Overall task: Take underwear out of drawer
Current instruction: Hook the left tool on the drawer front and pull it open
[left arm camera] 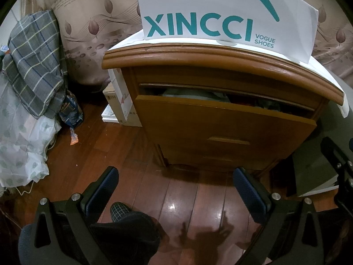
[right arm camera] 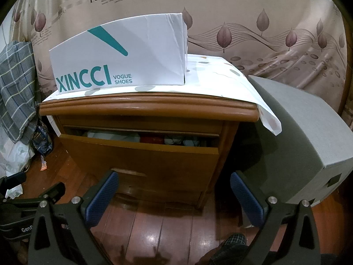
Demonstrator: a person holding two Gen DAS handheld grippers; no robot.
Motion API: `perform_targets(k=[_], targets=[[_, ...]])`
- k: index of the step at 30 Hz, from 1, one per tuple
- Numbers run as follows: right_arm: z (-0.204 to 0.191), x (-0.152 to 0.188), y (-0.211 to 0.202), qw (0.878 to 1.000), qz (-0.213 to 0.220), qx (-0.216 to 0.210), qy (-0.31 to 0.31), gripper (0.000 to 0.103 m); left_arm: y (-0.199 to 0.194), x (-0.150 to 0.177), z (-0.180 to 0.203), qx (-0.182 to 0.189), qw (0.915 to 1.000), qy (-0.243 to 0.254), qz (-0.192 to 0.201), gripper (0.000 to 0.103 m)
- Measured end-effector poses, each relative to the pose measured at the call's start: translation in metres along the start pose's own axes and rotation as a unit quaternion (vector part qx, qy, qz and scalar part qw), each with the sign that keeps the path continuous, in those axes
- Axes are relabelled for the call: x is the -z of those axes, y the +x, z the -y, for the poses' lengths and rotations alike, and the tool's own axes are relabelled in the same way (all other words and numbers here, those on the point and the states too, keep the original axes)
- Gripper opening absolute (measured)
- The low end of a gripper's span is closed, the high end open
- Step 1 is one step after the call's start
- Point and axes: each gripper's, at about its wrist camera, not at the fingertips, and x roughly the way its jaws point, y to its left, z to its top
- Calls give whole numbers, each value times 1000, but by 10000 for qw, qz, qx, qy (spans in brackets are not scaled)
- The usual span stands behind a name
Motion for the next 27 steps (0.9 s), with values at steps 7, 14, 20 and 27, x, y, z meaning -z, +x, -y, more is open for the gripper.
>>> perform_targets(k=[7, 14, 20, 27], targets=[[3, 0, -1, 10000, 6, 27, 41, 103, 1, 1, -2, 34, 10000, -36, -30, 103], [12, -1, 0, 9997, -29, 102, 204, 103, 10, -10, -29, 839, 9890, -1108, -508, 103], [26, 0, -2, 9990, -43, 163, 411, 103, 36, -30, -39, 1248, 9647, -2150, -864, 102], [45, 0, -1, 9971, -129, 212, 717, 103, 79, -32, -22, 1550, 9245, -3200, -1370, 102]])
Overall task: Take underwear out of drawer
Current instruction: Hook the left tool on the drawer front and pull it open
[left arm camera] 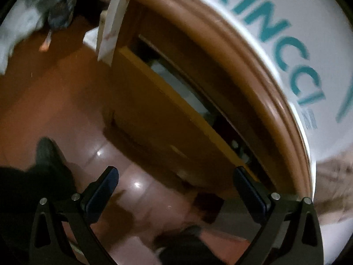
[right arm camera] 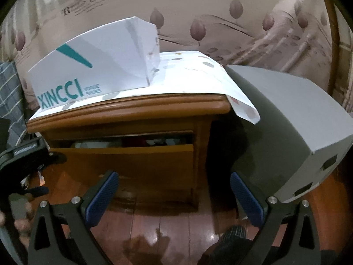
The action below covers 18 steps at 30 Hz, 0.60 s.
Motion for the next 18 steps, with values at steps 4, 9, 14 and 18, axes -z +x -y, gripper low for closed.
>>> perform_targets(k=[4, 9, 14, 18], targets=[[6, 0, 0, 10000, -35, 26, 45, 103, 23, -5, -9, -65, 9980, -592, -211, 102], [7, -2, -2, 9999, -27, -80, 93, 103, 40, -9, -20, 39, 9941, -1023, -354, 103], [6, -3, -2, 9997, -76, -200, 129, 103, 36, 2, -34, 206, 9934, -1104, -230, 102], [6, -2, -1, 9993, -168, -280, 166, 103, 35, 8, -48, 631, 9879, -1416, -57, 103]])
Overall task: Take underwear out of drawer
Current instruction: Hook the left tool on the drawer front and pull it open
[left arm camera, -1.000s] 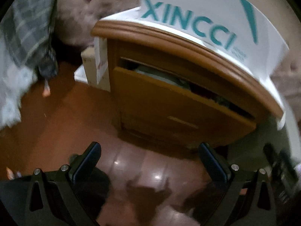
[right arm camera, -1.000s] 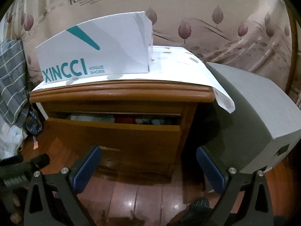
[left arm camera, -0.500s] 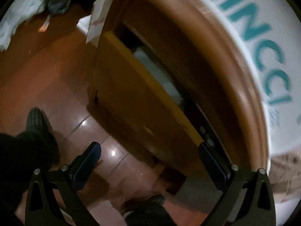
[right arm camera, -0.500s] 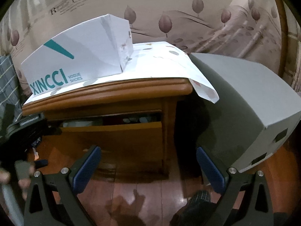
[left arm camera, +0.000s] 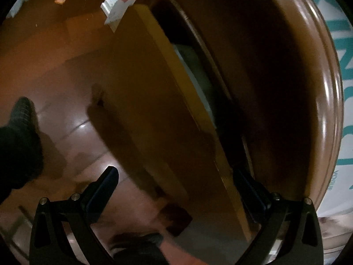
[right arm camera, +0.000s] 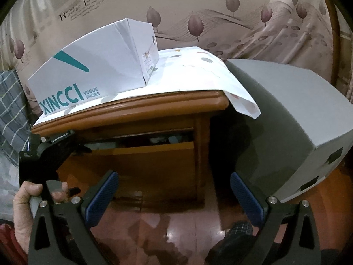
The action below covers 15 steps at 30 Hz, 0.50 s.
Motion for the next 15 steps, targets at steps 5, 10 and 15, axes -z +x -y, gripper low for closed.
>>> perform_targets(k=[5, 10, 15], targets=[[4, 0, 6, 9998, -119, -11, 164, 103, 9, 10, -27, 541, 9965, -627, 63, 103], [5, 1, 8, 9997, -162, -29, 190, 103, 17, 12, -41, 835, 9932, -810, 106, 103], [3, 1, 7, 9997, -178, -36, 138, 103, 21, 9, -51, 808, 9895, -1201, -1, 103]])
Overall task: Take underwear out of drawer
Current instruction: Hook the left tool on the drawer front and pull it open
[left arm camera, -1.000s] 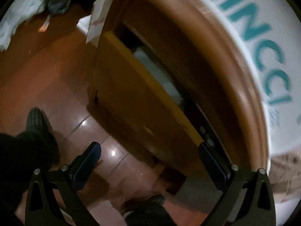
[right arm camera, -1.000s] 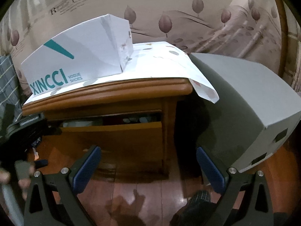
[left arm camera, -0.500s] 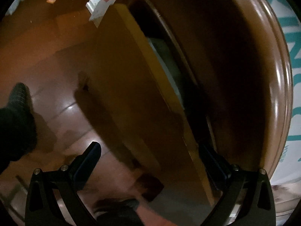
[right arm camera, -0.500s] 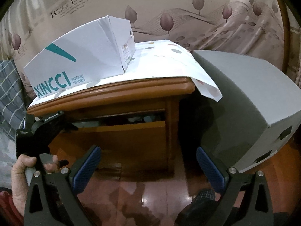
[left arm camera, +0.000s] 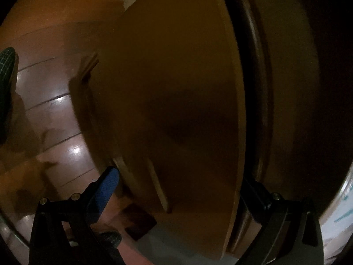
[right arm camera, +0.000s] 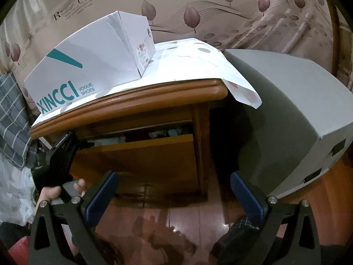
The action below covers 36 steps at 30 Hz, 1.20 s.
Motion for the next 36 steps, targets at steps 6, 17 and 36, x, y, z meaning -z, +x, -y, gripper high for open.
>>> perform_targets(k=[6, 17, 36], targets=[[0, 0, 1, 10000, -26, 2, -2, 103, 2, -8, -17, -152, 9994, -294, -74, 103], [1, -2, 0, 10000, -7, -4, 67, 103, -22, 1, -28, -405, 9990, 97, 171, 103], [-7, -2, -3, 9998, 64, 145, -156, 103, -53, 6, -53, -618, 9959, 665, 33, 103]])
